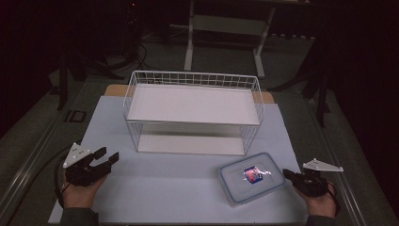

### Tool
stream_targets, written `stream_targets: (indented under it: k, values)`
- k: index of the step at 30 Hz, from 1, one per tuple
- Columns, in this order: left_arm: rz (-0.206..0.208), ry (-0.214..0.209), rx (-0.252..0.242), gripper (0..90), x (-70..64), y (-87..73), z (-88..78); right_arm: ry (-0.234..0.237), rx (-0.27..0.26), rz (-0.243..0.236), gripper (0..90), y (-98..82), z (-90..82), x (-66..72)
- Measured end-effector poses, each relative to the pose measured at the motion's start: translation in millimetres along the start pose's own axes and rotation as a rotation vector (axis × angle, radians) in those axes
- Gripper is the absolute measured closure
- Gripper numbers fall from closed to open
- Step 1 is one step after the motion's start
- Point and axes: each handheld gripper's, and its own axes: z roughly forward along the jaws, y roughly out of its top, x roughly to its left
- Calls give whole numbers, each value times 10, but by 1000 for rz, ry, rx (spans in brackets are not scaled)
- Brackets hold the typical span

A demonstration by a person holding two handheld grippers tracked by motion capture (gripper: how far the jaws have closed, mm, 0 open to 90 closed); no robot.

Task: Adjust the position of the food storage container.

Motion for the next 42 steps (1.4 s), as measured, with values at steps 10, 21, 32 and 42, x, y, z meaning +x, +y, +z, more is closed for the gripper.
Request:
stream_targets:
  k: [10,21,32,42]
  values:
    - [7,2,-4,451,-11,5,-6,81,25,-55,898,46,70,209]
    - [24,-5,-1,452,-33,8,-1,176,50,-147,898,134,212,548]
    - [50,-9,10,454,-73,11,16,272,63,-203,898,170,311,839]
    - [62,-18,14,454,-95,14,27,330,68,-272,898,242,444,1137]
